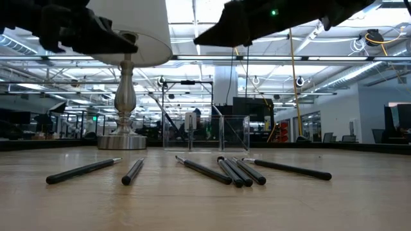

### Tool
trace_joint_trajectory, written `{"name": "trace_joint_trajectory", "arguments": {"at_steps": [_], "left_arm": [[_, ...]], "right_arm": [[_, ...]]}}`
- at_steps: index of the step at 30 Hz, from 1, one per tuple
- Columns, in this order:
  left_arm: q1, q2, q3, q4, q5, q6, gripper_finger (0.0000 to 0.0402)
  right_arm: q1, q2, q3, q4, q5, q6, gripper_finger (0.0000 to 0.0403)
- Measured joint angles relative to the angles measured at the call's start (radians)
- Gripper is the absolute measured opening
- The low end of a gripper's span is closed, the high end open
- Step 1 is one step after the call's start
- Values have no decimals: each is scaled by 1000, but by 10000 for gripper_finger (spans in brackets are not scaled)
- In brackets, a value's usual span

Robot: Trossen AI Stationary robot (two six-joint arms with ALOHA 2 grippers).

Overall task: Put items in baskets/containers
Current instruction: Put the black eyeshadow brush into the transparent organizer

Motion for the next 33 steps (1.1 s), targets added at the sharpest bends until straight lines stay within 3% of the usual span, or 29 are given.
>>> {"name": "trace_joint_trajectory", "arguments": {"at_steps": [5,11,14,18,21,23,29,33], "left_arm": [[17,45,0,-18,98,-32,5],[-9,56,0,-22,114,-57,6],[-23,51,0,-23,112,-68,9],[-35,51,0,-24,98,-71,3],[-37,51,0,-23,96,-70,13],[-37,51,0,-17,95,-66,21],[-37,51,0,11,94,-27,16],[-36,51,0,14,91,-5,4]], "right_arm": [[16,0,0,-158,21,135,6],[124,-13,31,-396,92,274,1],[205,-12,145,-588,173,380,1],[262,40,352,-904,176,652,1],[260,88,468,-1135,110,923,1],[248,111,502,-1206,21,1017,1],[207,161,477,-1228,-171,1130,11],[187,189,460,-1231,-228,1170,60]]}}
